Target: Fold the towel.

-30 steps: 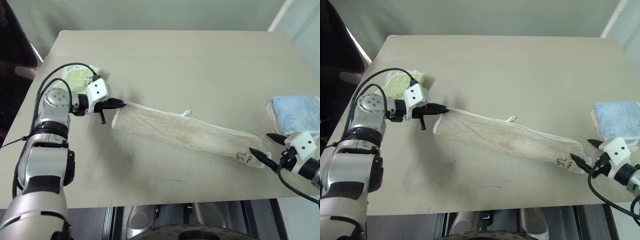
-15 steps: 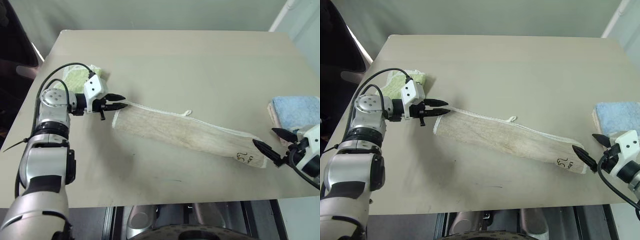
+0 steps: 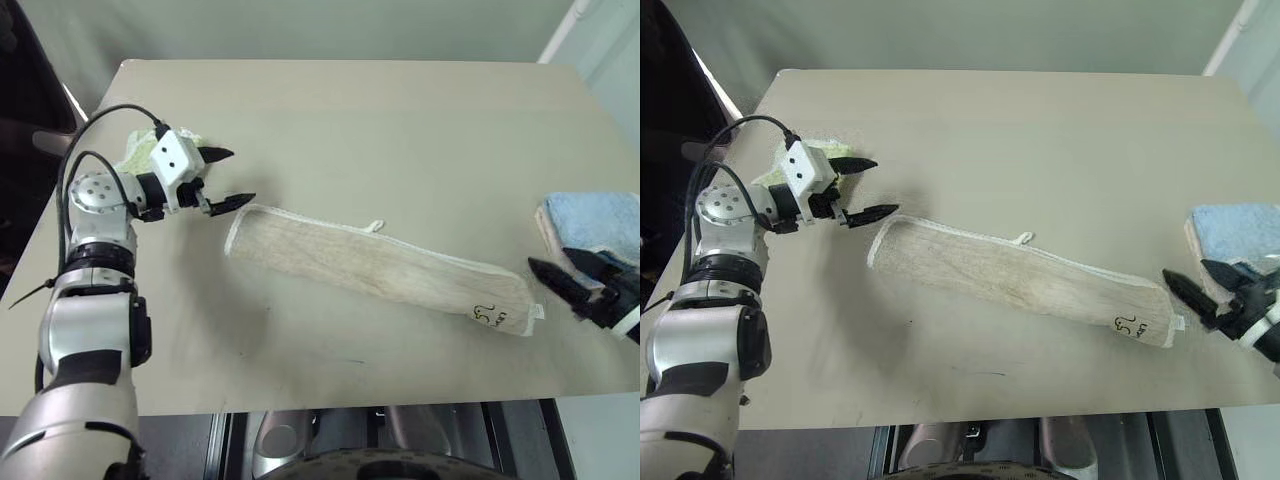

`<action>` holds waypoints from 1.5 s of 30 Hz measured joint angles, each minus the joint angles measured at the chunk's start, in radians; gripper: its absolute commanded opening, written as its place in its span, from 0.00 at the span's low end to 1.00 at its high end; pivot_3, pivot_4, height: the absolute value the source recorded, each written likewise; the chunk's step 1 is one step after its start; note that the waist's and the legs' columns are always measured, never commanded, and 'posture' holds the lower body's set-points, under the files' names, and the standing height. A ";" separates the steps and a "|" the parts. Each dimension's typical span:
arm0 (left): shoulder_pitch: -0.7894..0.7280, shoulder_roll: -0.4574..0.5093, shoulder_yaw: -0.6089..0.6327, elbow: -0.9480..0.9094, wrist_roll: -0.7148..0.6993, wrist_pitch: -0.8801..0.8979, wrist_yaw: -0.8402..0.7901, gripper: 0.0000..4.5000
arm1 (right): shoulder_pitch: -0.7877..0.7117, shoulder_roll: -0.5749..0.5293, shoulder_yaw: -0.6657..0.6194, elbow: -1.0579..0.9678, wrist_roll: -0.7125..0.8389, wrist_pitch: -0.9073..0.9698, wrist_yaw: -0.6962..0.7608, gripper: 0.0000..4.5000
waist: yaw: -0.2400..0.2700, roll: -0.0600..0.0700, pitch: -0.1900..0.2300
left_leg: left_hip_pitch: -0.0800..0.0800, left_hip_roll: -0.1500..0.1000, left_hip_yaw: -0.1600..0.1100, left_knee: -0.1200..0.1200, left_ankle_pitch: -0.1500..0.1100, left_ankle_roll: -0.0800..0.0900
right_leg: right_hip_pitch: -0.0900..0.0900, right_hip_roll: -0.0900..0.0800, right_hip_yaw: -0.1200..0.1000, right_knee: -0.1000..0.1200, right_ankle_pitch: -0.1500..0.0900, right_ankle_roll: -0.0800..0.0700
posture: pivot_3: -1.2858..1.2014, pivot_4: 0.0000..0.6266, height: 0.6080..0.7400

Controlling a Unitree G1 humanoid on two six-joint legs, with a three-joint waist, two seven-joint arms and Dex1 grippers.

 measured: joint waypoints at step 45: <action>0.498 -0.416 -0.346 -0.921 -0.175 0.507 0.108 0.99 | 0.624 0.154 0.316 -0.185 0.898 -0.334 -0.685 1.00 | 0.008 0.003 -0.001 | 0.011 -0.001 -0.001 0.003 -0.019 -0.005 | 0.013 -0.002 0.002 -0.003 -0.018 0.019 | 0.52 0.24 0.95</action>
